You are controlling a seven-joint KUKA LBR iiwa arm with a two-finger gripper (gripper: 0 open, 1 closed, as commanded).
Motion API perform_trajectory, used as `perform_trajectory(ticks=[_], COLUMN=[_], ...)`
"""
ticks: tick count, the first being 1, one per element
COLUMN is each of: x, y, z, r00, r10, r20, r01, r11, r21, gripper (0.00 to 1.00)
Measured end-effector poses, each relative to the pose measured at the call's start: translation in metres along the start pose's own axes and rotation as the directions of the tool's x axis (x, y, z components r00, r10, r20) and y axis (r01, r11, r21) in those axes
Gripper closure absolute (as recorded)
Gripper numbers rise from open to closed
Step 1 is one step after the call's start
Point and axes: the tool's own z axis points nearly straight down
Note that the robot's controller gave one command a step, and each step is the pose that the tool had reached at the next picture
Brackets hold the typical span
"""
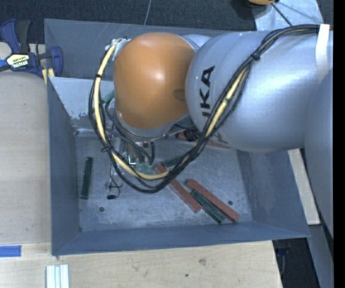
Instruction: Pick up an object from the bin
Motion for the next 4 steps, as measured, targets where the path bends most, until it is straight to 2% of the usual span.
perform_trajectory(ticks=[1, 2, 3, 4], x=[-0.002, -0.015, -0.034, -0.042], y=[-0.001, 0.005, 0.010, 0.012], z=[-0.004, 0.056, 0.070, 0.076], r00=[1.000, 0.989, 0.863, 0.840], r10=[0.004, -0.149, -0.506, -0.543], r20=[0.008, 0.010, 0.008, 0.010], r01=[-0.004, 0.149, 0.506, 0.543], r11=[1.000, 0.989, 0.863, 0.840], r21=[-0.002, 0.000, 0.003, 0.003], gripper=[0.00, 0.00, 0.00, 0.00])
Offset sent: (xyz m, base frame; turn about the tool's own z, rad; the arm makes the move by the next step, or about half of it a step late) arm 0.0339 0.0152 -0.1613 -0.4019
